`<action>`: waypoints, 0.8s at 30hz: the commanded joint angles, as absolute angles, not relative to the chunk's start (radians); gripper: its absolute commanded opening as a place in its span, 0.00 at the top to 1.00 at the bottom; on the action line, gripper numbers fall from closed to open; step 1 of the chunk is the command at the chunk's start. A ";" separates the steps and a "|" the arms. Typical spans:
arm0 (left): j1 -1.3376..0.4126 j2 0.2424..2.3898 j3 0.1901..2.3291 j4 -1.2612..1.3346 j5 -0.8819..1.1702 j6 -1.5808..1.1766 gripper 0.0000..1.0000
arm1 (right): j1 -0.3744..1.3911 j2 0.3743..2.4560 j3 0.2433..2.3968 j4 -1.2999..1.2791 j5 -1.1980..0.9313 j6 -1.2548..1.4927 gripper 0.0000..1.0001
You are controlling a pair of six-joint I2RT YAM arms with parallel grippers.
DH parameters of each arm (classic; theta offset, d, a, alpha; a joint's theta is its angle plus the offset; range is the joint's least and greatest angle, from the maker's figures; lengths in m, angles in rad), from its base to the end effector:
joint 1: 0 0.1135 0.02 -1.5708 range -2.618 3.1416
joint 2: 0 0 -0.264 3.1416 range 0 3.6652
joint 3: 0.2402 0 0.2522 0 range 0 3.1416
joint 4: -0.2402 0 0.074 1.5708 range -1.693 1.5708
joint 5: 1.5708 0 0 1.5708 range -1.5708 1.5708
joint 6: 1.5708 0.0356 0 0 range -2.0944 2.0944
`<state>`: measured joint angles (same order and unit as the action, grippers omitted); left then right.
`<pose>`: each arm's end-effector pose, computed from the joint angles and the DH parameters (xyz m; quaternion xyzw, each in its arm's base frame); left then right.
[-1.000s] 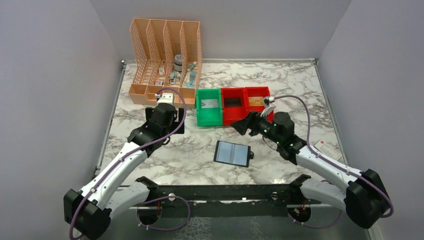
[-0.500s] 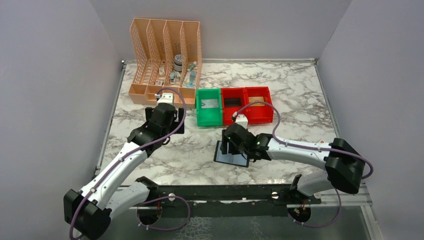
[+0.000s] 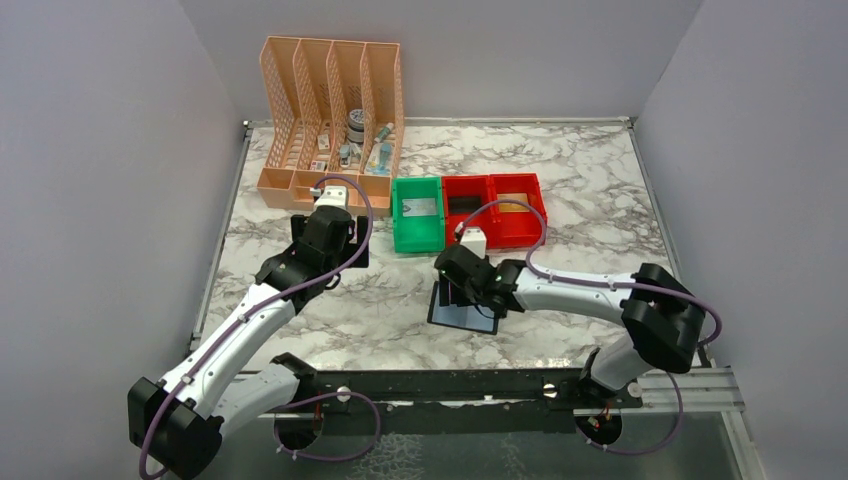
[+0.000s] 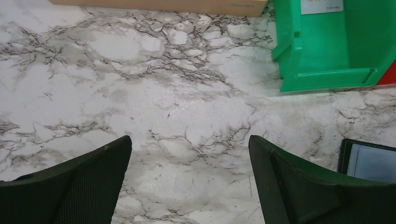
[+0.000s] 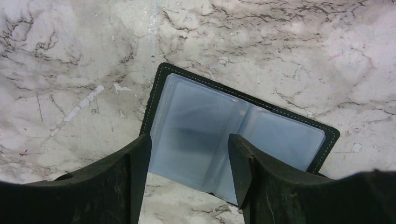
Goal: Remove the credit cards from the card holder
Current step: Remove the credit card from the card holder.
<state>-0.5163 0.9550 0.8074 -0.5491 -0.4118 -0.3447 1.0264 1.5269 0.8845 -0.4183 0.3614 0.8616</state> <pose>0.1813 -0.0865 0.2839 -0.0102 0.8910 -0.0046 0.4538 0.1625 0.2440 0.1849 -0.0332 0.9524 0.0990 0.2864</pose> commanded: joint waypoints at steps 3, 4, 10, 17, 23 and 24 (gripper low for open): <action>-0.509 0.954 0.802 -0.545 -0.414 -0.342 0.01 | 1.031 1.597 0.940 -0.435 0.370 0.865 0.35; -0.509 0.954 0.803 -0.546 -0.415 -0.342 0.01 | 1.031 1.608 0.942 -0.437 0.370 0.868 0.35; -0.509 0.956 0.803 -0.546 -0.412 -0.342 0.01 | 1.031 1.674 0.926 -0.429 0.366 0.898 0.34; -0.509 0.961 0.802 -0.546 -0.410 -0.341 0.01 | 1.032 1.700 0.904 -0.436 0.388 0.909 0.44; -0.508 0.964 0.803 -0.545 -0.410 -0.339 0.01 | 1.031 1.665 0.882 -0.391 0.376 0.868 0.57; -0.508 0.965 0.803 -0.545 -0.408 -0.339 0.01 | 1.032 1.660 0.879 -0.384 0.371 0.864 0.58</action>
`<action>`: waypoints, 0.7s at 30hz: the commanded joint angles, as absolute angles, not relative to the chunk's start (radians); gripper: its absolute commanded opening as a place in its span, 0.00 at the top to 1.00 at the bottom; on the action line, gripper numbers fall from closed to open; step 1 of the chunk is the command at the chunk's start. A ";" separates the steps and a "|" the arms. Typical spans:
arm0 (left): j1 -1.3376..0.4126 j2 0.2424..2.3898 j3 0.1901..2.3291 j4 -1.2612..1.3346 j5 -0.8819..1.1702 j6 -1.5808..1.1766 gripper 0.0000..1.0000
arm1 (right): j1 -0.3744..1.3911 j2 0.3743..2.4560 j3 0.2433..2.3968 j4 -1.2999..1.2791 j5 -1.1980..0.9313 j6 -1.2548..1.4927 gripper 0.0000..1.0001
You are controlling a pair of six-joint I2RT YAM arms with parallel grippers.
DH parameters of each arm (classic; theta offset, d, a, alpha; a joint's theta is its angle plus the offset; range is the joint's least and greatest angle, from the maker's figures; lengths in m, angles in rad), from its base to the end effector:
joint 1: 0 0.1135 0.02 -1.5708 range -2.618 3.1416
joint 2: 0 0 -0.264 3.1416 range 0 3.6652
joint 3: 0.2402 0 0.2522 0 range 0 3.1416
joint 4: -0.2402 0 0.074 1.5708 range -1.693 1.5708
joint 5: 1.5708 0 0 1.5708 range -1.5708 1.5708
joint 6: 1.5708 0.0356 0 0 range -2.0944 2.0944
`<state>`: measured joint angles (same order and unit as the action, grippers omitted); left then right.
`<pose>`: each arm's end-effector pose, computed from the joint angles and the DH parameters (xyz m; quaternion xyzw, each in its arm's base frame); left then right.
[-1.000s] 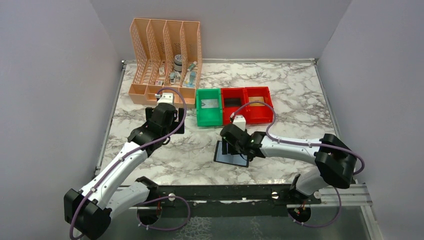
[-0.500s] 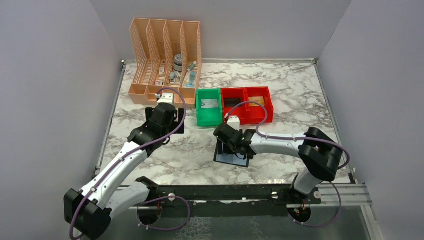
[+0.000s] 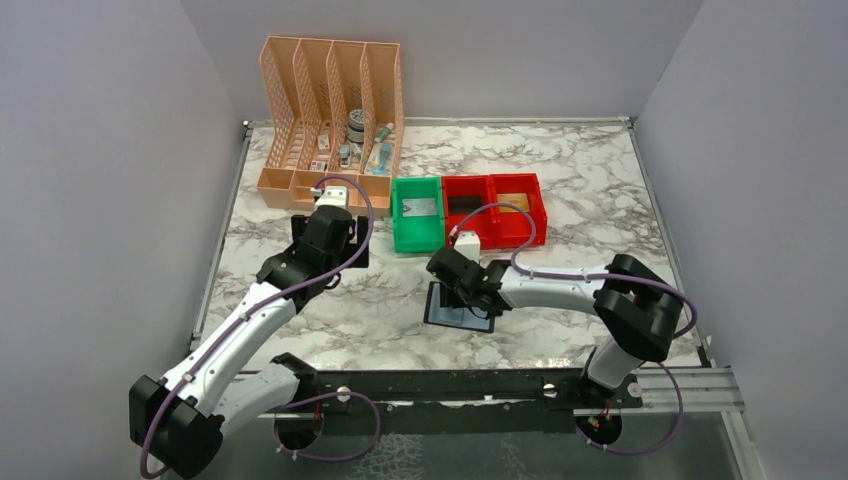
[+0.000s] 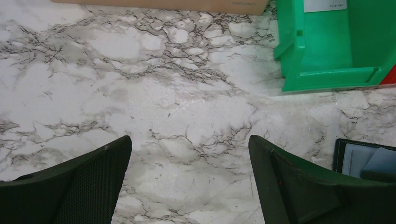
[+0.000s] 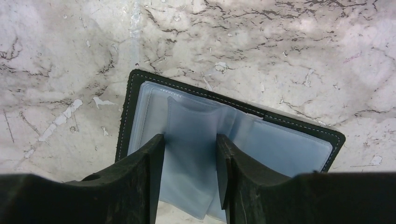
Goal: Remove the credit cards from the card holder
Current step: Remove the credit card from the card holder.
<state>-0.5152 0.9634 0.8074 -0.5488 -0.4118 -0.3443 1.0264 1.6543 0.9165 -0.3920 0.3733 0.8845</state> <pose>0.1827 -0.0871 0.2824 -0.0096 0.8926 -0.0024 0.4507 0.1713 0.2579 0.1593 -0.0275 0.9593 0.0710 0.2719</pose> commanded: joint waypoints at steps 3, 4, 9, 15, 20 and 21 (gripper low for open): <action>-0.508 0.967 0.802 -0.546 -0.408 -0.339 0.01 | 1.030 1.638 0.859 -0.341 0.344 0.850 0.59; -0.508 0.967 0.802 -0.545 -0.407 -0.339 0.01 | 1.031 1.628 0.850 -0.325 0.333 0.848 0.62; -0.508 0.967 0.801 -0.541 -0.378 -0.338 0.01 | 1.015 1.558 0.788 -0.193 0.230 0.826 0.77; -0.508 0.962 0.796 -0.496 -0.199 -0.362 0.01 | 0.948 1.500 0.697 -0.053 0.075 0.815 0.79; -0.509 0.952 0.717 -0.307 0.174 -0.451 0.02 | 0.873 1.466 0.607 0.094 -0.110 0.839 0.80; -0.509 0.960 0.695 -0.257 0.245 -0.480 0.05 | 0.865 1.462 0.593 0.112 -0.123 0.851 0.80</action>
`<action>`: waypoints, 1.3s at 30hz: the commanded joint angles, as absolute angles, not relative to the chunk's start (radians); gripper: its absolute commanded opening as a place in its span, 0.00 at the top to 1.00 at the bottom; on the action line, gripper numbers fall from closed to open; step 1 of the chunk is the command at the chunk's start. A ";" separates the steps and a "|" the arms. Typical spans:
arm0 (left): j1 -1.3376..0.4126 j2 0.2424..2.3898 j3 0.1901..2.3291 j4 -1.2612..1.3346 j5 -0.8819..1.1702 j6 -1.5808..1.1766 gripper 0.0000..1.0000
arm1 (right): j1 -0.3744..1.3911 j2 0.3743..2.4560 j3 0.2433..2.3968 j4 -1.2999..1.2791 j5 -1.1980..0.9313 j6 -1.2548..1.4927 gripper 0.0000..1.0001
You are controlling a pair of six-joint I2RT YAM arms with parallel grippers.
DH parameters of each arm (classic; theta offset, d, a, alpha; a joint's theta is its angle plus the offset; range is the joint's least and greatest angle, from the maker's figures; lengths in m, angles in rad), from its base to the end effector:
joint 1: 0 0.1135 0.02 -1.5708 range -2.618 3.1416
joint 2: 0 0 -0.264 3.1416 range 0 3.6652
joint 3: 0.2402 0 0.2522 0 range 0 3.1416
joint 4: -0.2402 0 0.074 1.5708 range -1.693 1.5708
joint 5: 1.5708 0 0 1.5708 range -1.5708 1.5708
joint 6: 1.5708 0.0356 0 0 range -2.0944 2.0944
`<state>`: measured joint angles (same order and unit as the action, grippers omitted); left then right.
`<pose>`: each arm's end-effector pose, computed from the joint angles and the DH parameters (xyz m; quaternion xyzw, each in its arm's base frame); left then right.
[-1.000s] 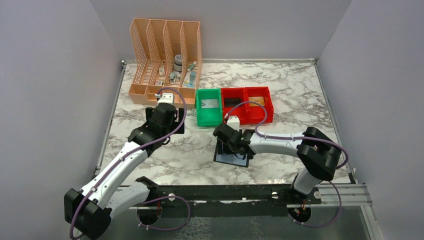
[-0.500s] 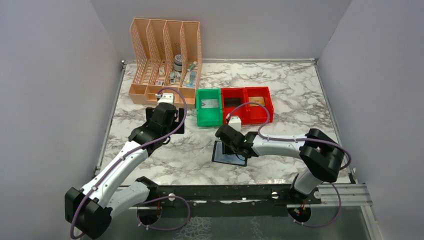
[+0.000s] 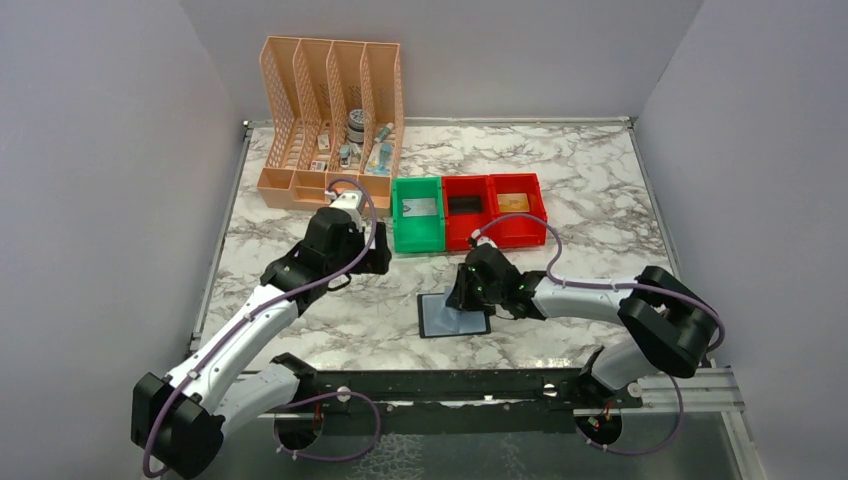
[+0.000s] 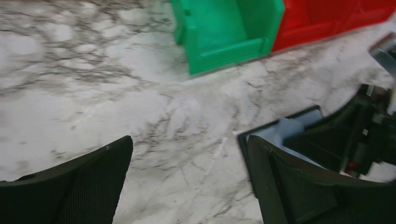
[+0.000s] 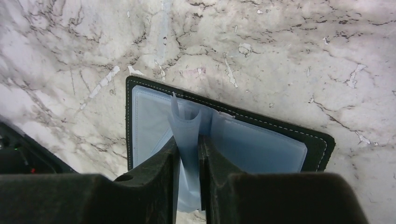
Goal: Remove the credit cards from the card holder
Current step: Remove the credit card from the card holder.
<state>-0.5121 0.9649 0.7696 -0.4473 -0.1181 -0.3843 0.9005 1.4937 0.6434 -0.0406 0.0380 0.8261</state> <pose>0.1844 -0.0988 0.2763 0.0306 0.8925 -0.1461 0.4256 0.1721 0.2149 0.1470 -0.0287 0.9422 0.2417 0.2303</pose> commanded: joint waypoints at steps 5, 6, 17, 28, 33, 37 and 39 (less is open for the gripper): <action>-0.583 1.019 0.606 -0.068 0.425 -0.592 0.13 | 0.816 1.466 0.526 0.190 -0.185 0.900 0.80; -0.618 1.031 0.599 -0.050 0.410 -0.598 0.13 | 0.807 1.468 0.515 0.207 -0.198 0.911 0.80; -0.844 1.262 0.535 0.232 0.355 -0.701 0.21 | 0.775 1.477 0.473 0.243 -0.221 0.927 0.80; -0.871 1.400 0.534 0.256 0.283 -0.690 0.28 | 0.769 1.483 0.459 0.265 -0.241 0.943 0.78; -0.871 1.382 0.503 0.225 0.206 -0.693 0.26 | 0.762 1.485 0.454 0.271 -0.256 0.955 0.77; -0.872 1.375 0.487 0.216 0.188 -0.689 0.26 | 0.755 1.481 0.454 0.267 -0.261 0.960 0.75; -0.871 1.384 0.489 0.214 0.194 -0.689 0.27 | 0.751 1.474 0.450 0.269 -0.263 0.965 0.73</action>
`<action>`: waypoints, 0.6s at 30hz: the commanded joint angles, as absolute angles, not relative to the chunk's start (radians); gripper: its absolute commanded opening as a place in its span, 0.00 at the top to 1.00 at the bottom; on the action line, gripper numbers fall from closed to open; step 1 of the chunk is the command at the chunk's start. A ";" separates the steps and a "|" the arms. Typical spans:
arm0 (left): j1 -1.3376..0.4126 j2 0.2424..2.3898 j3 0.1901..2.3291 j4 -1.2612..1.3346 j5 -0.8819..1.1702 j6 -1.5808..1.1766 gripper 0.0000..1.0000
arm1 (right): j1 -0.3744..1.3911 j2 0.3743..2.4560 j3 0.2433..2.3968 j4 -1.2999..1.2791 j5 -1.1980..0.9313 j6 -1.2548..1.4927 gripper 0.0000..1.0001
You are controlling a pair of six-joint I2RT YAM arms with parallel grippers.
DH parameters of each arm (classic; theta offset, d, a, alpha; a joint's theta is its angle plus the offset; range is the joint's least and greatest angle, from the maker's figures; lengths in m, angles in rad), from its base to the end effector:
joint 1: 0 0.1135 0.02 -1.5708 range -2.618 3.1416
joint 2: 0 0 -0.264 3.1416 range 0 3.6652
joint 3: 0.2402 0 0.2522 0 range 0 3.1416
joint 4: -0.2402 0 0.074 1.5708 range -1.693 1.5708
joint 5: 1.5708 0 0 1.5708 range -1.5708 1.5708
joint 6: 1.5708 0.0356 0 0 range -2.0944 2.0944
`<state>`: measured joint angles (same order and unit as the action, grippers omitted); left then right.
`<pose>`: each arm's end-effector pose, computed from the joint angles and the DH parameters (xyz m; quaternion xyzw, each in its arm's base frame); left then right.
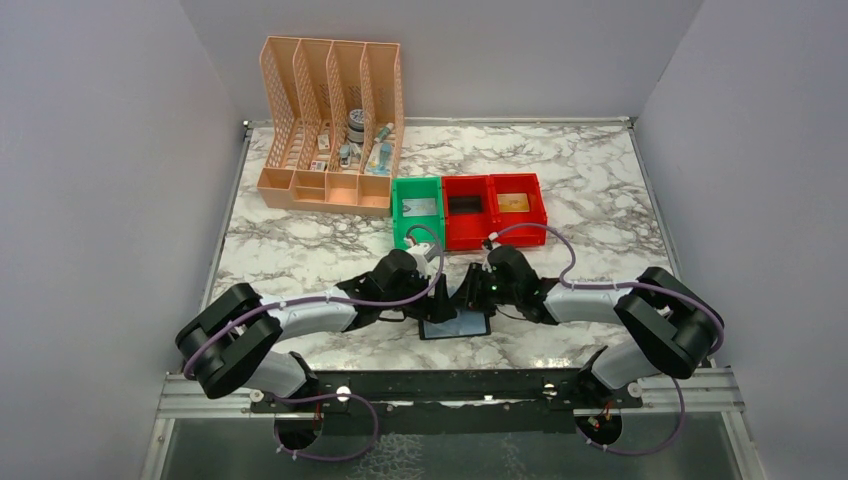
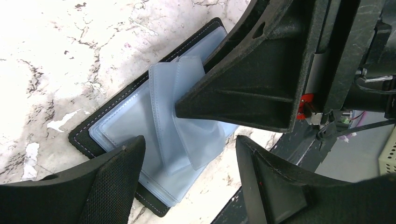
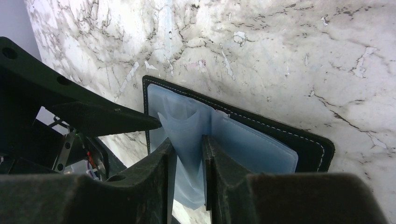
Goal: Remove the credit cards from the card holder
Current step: Remove the credit card from the card holder.
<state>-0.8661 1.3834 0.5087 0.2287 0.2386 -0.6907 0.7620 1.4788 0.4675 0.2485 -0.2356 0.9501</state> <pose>0.1624 -0.2040 0.1580 0.1307 0.8806 -0.3868 0.2406 0.1788 0.1821 0.1256 0.0398 0.9134 0.3657 0.1742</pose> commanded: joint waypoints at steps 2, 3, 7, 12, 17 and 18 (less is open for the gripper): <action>-0.872 1.390 0.492 0.217 0.202 -0.689 0.29 | 0.746 1.465 0.447 0.274 -0.266 0.970 0.71; -0.871 1.392 0.492 0.220 0.206 -0.689 0.30 | 0.744 1.462 0.446 0.275 -0.269 0.973 0.70; -0.872 1.395 0.496 0.231 0.227 -0.685 0.36 | 0.735 1.449 0.447 0.275 -0.279 0.976 0.69; -0.872 1.418 0.509 0.256 0.299 -0.678 0.43 | 0.716 1.432 0.439 0.289 -0.302 0.993 0.68; -0.872 1.427 0.513 0.280 0.341 -0.681 0.47 | 0.709 1.429 0.437 0.305 -0.332 1.001 0.68; -0.872 1.424 0.513 0.285 0.345 -0.681 0.48 | 0.707 1.431 0.437 0.308 -0.339 1.004 0.68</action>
<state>-0.8665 1.4174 0.5083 0.2550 0.2848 -0.6872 0.7174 1.4460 0.4431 0.2642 -0.2901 0.9901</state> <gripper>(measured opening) 0.535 0.318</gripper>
